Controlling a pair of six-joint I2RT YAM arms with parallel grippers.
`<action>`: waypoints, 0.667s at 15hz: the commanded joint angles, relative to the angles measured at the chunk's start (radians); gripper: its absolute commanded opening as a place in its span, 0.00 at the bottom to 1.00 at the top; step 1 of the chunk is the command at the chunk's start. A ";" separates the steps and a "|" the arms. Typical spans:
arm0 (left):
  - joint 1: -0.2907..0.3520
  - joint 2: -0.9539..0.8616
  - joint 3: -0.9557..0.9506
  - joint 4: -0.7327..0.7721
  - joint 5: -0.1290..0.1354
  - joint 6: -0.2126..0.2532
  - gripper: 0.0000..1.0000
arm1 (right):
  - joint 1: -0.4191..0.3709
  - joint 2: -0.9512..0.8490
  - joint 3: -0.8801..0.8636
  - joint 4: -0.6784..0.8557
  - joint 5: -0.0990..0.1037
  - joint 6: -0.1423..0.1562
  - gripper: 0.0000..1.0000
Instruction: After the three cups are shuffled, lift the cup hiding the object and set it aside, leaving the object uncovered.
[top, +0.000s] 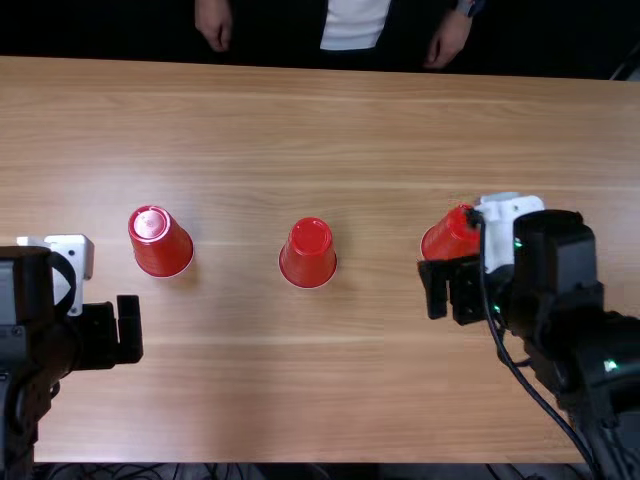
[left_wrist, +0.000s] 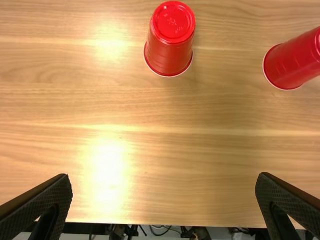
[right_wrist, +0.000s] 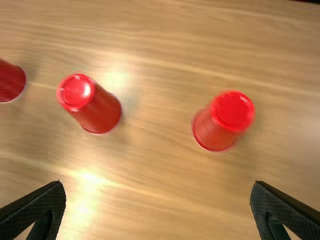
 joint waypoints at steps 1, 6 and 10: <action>-0.012 -0.010 -0.023 0.001 0.012 -0.011 1.00 | 0.060 0.036 0.044 0.024 -0.005 0.007 1.00; -0.012 -0.020 -0.044 0.003 0.012 -0.006 1.00 | 0.175 0.177 0.041 0.193 -0.005 0.007 1.00; -0.012 -0.040 -0.066 0.003 0.012 -0.006 1.00 | 0.215 0.323 0.091 0.199 -0.005 0.010 1.00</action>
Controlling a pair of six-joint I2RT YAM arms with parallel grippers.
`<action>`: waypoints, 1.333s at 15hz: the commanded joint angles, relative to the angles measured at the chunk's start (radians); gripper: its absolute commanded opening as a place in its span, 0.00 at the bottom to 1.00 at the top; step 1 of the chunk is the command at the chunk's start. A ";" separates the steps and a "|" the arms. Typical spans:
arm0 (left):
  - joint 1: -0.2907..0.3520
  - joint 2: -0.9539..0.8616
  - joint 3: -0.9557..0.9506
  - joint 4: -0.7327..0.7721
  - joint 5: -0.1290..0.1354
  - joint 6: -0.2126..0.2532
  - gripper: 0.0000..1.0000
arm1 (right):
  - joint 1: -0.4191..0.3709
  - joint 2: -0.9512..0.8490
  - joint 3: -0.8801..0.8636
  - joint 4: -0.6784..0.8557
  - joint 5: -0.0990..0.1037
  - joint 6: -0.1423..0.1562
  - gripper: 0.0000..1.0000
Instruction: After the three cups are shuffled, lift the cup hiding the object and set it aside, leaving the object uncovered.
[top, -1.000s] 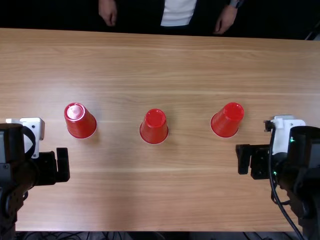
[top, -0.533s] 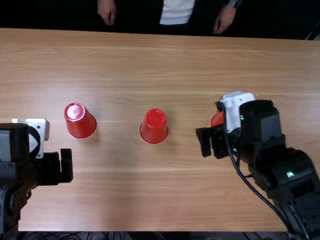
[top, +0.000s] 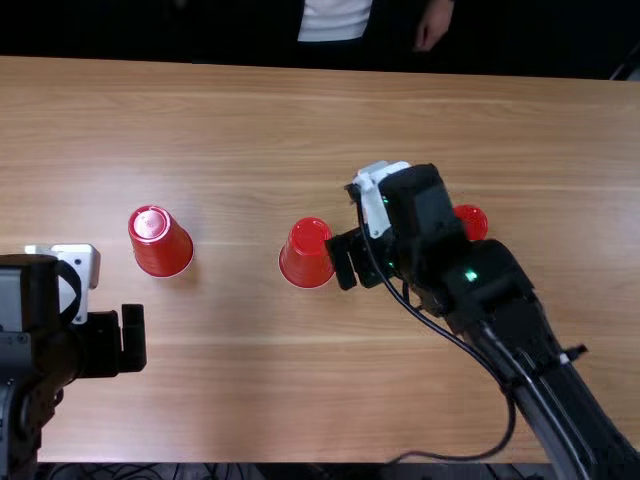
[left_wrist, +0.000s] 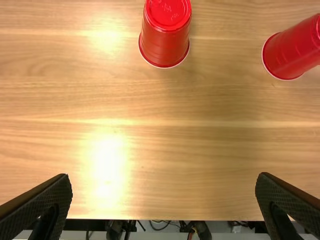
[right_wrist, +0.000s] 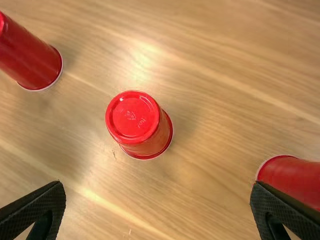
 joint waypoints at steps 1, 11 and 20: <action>-0.006 -0.019 -0.025 0.003 0.005 -0.006 1.00 | 0.023 0.037 0.062 0.003 -0.005 0.010 1.00; -0.006 -0.073 -0.089 0.003 0.005 -0.006 1.00 | 0.069 0.272 0.117 0.062 -0.045 0.011 1.00; -0.006 -0.078 -0.103 0.003 0.007 -0.006 1.00 | 0.068 0.411 0.144 0.092 -0.045 0.010 1.00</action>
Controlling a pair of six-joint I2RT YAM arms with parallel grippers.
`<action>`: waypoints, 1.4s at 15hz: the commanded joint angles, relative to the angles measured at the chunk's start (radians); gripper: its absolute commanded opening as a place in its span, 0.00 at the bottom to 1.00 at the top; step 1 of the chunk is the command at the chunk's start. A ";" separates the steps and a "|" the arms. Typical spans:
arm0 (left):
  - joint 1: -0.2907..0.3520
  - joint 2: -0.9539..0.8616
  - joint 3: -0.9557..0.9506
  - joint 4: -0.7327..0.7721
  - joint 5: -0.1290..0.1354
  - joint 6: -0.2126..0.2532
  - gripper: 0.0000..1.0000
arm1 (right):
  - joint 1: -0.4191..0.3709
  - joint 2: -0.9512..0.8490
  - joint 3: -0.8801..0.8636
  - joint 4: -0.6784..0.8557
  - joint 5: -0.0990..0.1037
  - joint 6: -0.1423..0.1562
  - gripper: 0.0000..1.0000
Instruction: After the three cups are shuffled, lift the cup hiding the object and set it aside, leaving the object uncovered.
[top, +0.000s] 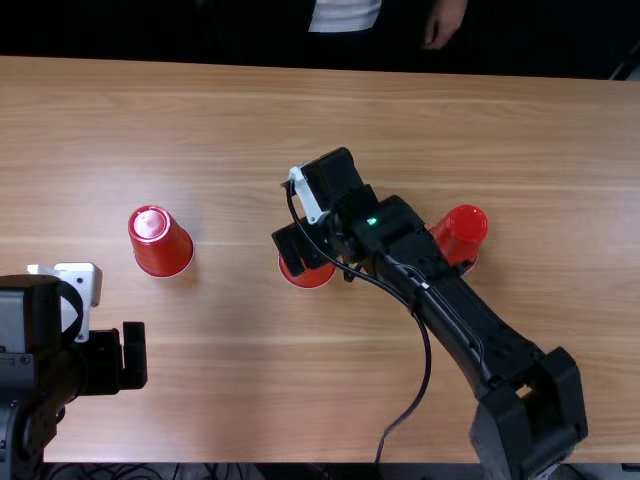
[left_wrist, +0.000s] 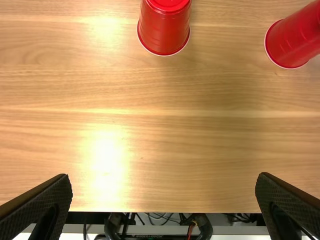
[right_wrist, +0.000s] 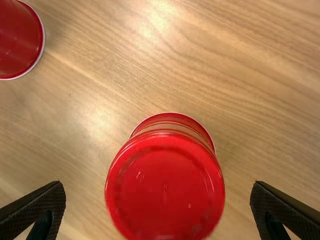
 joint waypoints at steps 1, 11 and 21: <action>-0.008 -0.012 -0.027 0.003 0.002 -0.006 1.00 | 0.009 0.029 0.032 -0.001 -0.001 0.005 1.00; -0.006 -0.049 -0.052 0.001 0.001 -0.006 1.00 | 0.011 0.101 0.024 -0.002 0.001 0.007 0.36; -0.018 -0.027 -0.055 0.003 0.001 -0.003 1.00 | 0.012 -0.070 0.050 -0.001 0.001 0.012 0.07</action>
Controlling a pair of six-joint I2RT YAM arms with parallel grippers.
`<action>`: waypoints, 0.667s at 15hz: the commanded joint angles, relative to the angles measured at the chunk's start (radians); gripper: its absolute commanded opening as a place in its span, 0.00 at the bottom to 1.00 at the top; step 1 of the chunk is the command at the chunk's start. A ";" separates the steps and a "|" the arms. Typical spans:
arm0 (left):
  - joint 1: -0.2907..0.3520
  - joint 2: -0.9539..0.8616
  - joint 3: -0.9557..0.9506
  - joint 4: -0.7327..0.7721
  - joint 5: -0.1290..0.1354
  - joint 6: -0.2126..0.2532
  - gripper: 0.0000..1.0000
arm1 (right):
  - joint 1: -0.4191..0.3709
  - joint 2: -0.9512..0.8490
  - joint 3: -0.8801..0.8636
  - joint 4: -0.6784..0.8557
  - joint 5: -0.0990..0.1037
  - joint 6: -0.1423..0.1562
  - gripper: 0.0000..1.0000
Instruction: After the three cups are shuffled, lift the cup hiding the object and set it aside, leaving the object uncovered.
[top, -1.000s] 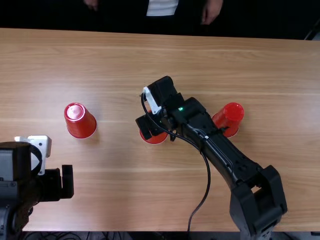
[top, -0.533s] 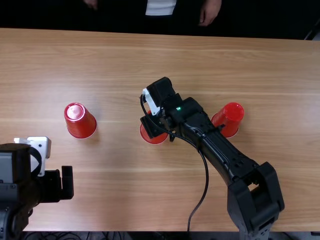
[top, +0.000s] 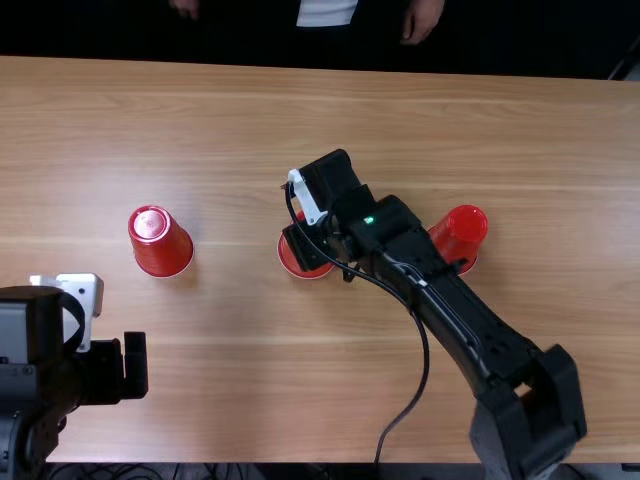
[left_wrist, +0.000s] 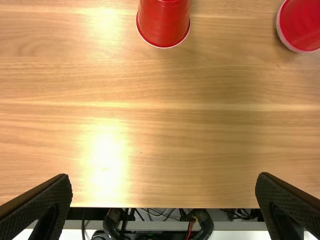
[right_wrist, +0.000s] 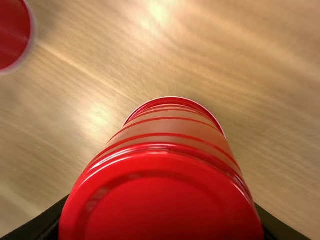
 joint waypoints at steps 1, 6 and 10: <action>-0.027 0.017 -0.007 0.004 0.000 -0.003 1.00 | 0.008 -0.078 0.051 0.000 0.001 0.012 0.07; -0.043 0.063 -0.007 0.004 -0.002 -0.001 1.00 | -0.029 -0.336 -0.005 -0.016 0.004 0.008 0.08; -0.043 0.072 -0.004 0.006 0.000 -0.001 1.00 | -0.175 -0.514 -0.146 -0.049 0.006 0.004 0.08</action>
